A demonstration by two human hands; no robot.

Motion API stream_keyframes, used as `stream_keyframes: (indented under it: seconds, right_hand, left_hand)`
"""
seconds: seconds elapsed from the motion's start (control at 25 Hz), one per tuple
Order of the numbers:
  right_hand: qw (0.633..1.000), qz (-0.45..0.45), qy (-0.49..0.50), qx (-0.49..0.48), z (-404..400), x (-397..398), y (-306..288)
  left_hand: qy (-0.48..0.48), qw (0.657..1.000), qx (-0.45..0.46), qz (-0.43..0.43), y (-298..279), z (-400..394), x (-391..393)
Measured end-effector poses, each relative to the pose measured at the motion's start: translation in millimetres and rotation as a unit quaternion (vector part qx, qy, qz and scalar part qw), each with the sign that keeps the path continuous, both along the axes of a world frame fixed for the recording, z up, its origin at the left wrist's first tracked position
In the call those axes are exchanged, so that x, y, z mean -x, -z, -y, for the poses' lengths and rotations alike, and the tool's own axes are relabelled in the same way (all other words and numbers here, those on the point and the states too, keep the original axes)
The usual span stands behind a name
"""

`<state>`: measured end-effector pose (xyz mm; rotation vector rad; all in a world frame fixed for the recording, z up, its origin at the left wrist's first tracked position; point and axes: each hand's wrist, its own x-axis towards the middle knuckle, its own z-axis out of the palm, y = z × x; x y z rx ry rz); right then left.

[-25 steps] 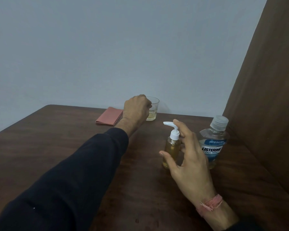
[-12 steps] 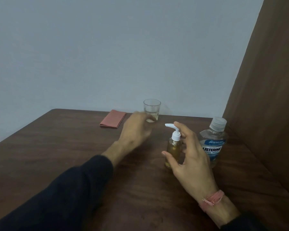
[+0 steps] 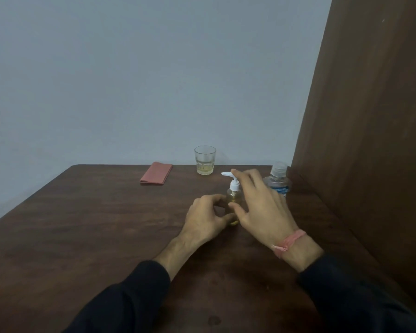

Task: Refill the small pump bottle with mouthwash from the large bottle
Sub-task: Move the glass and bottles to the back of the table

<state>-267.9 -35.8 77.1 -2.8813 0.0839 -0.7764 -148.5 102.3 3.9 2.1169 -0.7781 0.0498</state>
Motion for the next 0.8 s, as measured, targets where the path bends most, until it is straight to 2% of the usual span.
stream_keyframes:
  seconds: [0.12, 0.24, 0.56, 0.68, 0.8]
  right_hand:
    - [0.991, -0.039, 0.024, 0.128, 1, -4, -45]
    - [0.975, -0.115, 0.040, 0.186, 2, -20, -82]
    - [0.950, -0.261, -0.008, 0.173, 62, -90, -131]
    - [0.949, -0.290, -0.014, 0.122, 93, -112, -137]
    - [0.962, -0.268, -0.039, 0.041, 132, -142, -123]
  left_hand:
    - [-0.016, 1.000, -0.022, -0.010, 0, 3, -8]
    - [-0.045, 0.998, -0.039, -0.018, -2, 12, -13]
    - [-0.072, 0.994, -0.051, -0.060, -8, 63, -48]
    - [-0.072, 0.995, -0.050, -0.045, -7, 81, -58]
    - [-0.085, 0.995, -0.047, -0.020, -6, 108, -86]
